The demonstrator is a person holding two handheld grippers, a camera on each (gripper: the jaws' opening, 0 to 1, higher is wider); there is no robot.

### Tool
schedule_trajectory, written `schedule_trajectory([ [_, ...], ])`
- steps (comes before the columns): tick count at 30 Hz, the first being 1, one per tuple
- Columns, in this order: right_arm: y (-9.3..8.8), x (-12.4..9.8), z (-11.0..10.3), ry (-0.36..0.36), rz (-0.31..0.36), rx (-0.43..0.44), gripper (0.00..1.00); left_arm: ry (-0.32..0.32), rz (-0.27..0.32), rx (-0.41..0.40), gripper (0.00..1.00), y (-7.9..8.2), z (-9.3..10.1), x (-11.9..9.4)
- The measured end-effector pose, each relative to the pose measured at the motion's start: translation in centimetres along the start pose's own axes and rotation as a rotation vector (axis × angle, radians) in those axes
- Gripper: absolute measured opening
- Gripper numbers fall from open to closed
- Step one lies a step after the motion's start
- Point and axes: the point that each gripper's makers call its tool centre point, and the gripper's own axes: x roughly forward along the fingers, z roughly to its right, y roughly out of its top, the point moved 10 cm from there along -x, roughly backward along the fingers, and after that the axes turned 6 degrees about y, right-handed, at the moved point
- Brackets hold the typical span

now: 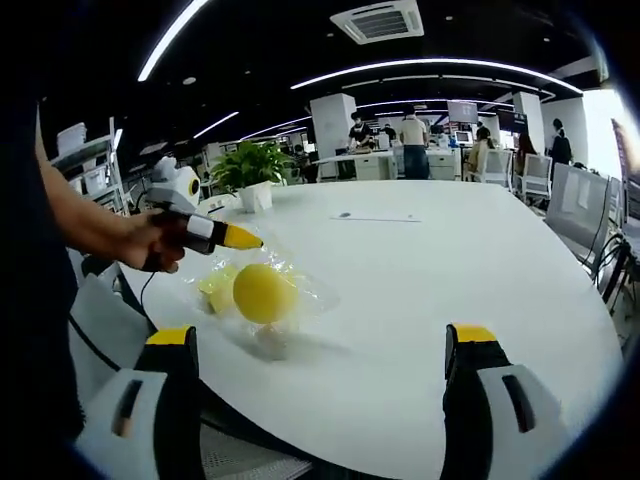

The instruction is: Compare the silicone blocks by pressing each to a similar depth, holding the contact briefly, and releasing to observe deformation and rebound differences across the visible hardness samples.

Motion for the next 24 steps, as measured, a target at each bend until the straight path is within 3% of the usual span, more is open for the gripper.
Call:
schedule_trajectory([
  [7,0.0,0.0,0.1,0.004,-0.01,0.007,0.96,0.059,-0.031,-0.031,0.0,-0.7,-2.3,0.9],
  [16,0.0,0.2,0.1,0.003,-0.013,0.009,0.96,0.146,-0.079,-0.029,0.0,-2.0,-3.0,1.5],
  [21,-0.1,0.3,-0.3,0.009,-0.023,0.004,0.96,0.187,-0.091,0.038,0.0,-2.7,-3.2,1.8],
  [24,-0.3,0.3,-0.4,0.014,-0.03,0.003,0.96,0.19,-0.101,0.035,0.0,-2.8,-3.3,2.1],
])
